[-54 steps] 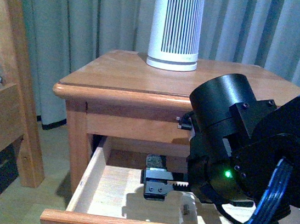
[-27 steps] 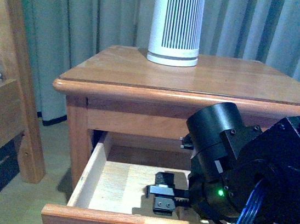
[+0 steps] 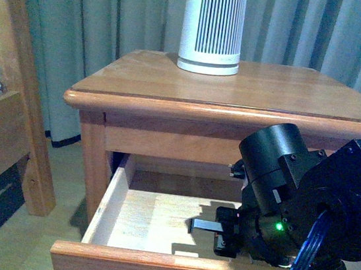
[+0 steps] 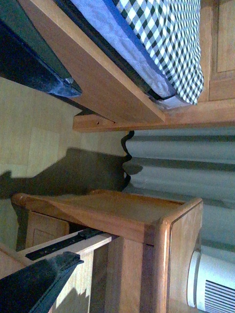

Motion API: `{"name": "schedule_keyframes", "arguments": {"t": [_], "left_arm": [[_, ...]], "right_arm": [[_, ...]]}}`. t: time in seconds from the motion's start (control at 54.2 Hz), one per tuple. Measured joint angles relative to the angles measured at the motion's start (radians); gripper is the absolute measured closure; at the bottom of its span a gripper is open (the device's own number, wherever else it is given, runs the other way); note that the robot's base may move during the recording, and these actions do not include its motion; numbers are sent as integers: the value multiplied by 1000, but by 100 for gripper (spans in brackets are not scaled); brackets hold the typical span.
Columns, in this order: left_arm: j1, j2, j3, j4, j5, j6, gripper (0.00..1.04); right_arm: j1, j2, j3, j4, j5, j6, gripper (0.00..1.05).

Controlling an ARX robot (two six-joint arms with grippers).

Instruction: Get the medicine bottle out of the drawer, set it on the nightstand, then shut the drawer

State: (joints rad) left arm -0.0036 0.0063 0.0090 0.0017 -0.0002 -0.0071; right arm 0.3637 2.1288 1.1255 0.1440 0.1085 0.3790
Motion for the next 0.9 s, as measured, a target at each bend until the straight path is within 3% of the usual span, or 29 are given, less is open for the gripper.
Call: {"name": "schedule_keyframes", "arguments": {"t": [0.517,0.72,0.904], "left_arm": [[0,0,0,0,0,0,7],[0,0,0,0,0,0,7],[0,0,0,0,0,0,7]], "right_arm": [[125,-347,-65,18,-116,64,74],[140,-492,-49,24,-115,-32,74],[59,-518,116,45,-80,-214,74]]}}
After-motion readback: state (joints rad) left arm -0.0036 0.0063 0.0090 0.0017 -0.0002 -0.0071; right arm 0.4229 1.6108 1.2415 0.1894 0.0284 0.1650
